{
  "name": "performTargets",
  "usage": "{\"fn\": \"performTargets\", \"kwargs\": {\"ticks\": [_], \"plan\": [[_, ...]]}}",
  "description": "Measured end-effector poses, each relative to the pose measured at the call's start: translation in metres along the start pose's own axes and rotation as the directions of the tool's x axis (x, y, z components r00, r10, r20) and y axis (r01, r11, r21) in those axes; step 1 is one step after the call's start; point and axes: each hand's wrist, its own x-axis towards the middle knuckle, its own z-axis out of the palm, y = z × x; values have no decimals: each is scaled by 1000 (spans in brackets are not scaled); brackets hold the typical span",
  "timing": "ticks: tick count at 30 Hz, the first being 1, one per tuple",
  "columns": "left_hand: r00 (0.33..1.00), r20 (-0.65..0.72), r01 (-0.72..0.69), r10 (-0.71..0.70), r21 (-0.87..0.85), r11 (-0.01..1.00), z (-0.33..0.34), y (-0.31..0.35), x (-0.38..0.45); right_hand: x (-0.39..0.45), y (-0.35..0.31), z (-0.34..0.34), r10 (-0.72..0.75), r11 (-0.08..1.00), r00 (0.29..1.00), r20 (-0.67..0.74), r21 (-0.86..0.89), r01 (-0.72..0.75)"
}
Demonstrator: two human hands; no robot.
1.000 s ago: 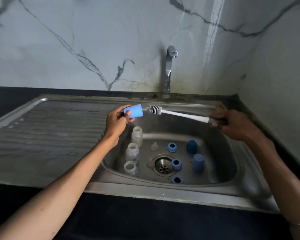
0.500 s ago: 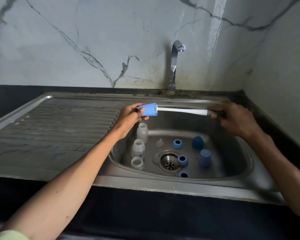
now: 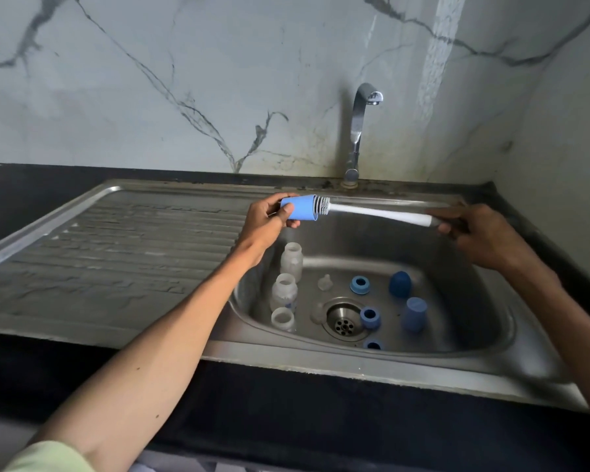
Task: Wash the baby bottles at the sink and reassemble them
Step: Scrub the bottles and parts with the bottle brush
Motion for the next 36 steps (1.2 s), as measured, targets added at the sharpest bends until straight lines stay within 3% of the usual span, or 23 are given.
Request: {"fn": "performTargets", "kwargs": {"ticks": [3, 9, 14, 21, 29, 36], "plan": [[1000, -11, 3, -3, -10, 1000, -2, -2, 2, -3, -1, 5, 53, 998, 998, 29, -34, -52], [1000, -15, -10, 10, 5, 1000, -5, -6, 1, -4, -10, 5, -29, 999, 993, 116, -35, 33], [1000, -14, 4, -4, -11, 1000, -5, -5, 3, -2, 0, -3, 11, 1000, 1000, 26, -23, -10], [998, -54, 15, -16, -30, 999, -5, -5, 2, -2, -6, 2, 0, 999, 991, 137, -50, 7], [999, -32, 36, -36, -16, 999, -2, -7, 4, 1, 3, 7, 73, 997, 996, 55, -35, -71], [991, -122, 41, -47, -47, 998, -9, -5, 4, -1, 2, -2, -6, 999, 984, 179, -40, 13]]}}
